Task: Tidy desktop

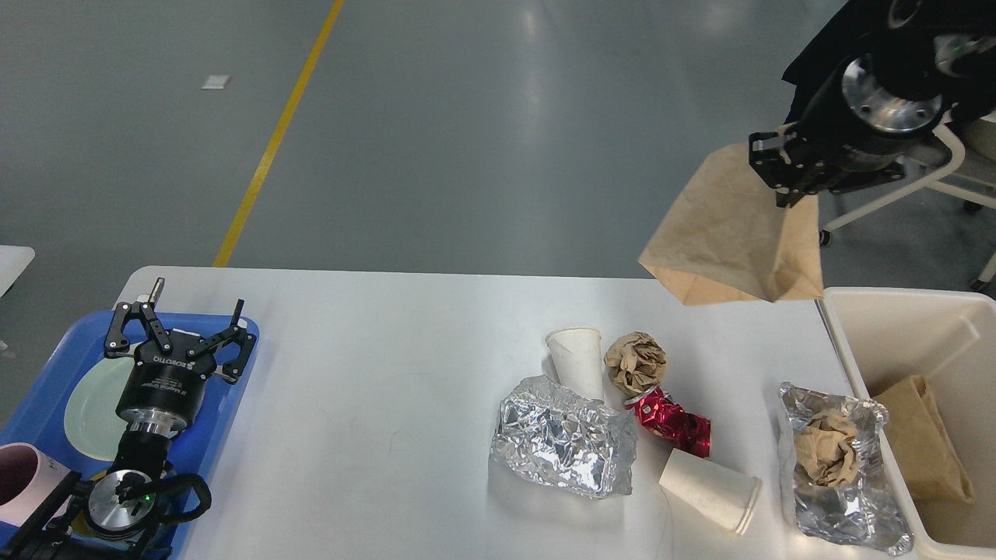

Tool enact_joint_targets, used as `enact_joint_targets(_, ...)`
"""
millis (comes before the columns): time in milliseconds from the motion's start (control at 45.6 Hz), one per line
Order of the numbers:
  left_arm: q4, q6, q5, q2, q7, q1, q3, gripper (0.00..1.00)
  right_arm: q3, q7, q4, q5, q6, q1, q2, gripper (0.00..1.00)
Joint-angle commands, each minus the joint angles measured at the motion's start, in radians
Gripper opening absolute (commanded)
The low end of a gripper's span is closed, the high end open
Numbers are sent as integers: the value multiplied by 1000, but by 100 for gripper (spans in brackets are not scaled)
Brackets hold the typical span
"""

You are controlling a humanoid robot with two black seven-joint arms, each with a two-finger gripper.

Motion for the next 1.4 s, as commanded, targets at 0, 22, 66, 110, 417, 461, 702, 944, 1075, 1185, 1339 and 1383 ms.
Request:
enact_joint_targets(0,1,1,0,0,0,0,0,97,-94,128,164,-176,67,143,-37,0)
enact_joint_targets(22,1,0,0,2,-2,0,0,97,-105,140,192,-202,66,166,-46,0)
enact_joint_targets(66,1,0,0,0,-2,0,2,97,-130,154,241,-234,64,209,-62,0)
enact_joint_targets(110,1,1,0,2,-2,0,0,97,-157,155,282,-238,63,251,-79,0)
enact_joint_targets(417,1,0,0,0,-2,0,0,97,-252,154,333,-250,43,329,-155,0)
enact_joint_targets(461,1,0,0,0,-2,0,1,97,-271,149,322,-261,26,320,-181,0)
enact_joint_targets(702,1,0,0,0,-2,0,2,97,-338,140,137,-449,-68,138,-499,0)
enact_joint_targets(944,1,1,0,0,-2,0,2,97,-141,143,-216,-495,-256,-362,-738,0)
enact_joint_targets(1075,1,0,0,0,-2,0,0,97,91,149,-386,-489,-351,-736,-723,0)
enact_joint_targets(1185,-1,0,0,0,-2,0,0,97,309,148,-521,-480,-371,-1014,-679,0)
enact_joint_targets(1339,-1,1,0,2,-2,0,0,97,582,146,-746,-477,-414,-1381,-564,0)
enact_joint_targets(1383,1,0,0,0,-2,0,0,97,646,143,-848,-477,-433,-1491,-507,0)
